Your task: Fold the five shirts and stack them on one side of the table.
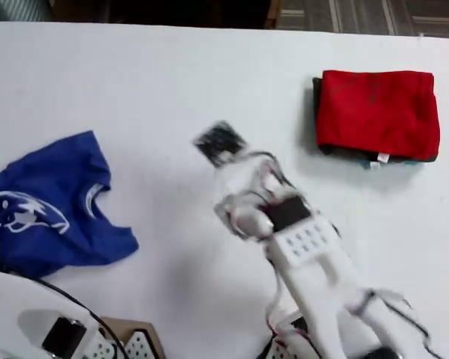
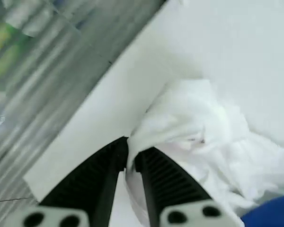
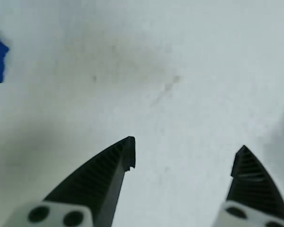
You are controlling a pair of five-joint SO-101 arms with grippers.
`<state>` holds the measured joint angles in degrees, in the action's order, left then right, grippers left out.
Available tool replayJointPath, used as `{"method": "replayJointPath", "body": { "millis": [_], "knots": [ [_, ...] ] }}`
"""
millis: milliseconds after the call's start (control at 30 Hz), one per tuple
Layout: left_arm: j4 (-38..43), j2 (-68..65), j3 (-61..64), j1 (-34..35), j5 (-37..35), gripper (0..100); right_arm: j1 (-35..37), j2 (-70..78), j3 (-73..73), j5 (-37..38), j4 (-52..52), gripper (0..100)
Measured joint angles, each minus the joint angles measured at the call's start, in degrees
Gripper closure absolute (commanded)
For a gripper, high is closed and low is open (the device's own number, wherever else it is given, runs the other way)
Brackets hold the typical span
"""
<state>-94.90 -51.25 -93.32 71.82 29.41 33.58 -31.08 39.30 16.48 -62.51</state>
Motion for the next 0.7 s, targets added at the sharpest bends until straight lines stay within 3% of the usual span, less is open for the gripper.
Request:
{"method": "replayJointPath", "body": {
  "millis": [233, 533, 700],
  "knots": [
    [-3.08, -8.44, 0.00, 0.09, 4.84, 74, 15.74, 29.54, -30.24, 0.00, -14.86, 67.3],
    [-3.25, -12.75, 0.00, 1.14, 6.15, 74, 32.18, 52.84, -56.62, 0.00, -21.63, 67.3],
    [-3.25, -12.75, 0.00, 1.14, 6.15, 74, 35.25, 63.82, -63.65, 0.00, -21.71, 67.3]
  ]
}}
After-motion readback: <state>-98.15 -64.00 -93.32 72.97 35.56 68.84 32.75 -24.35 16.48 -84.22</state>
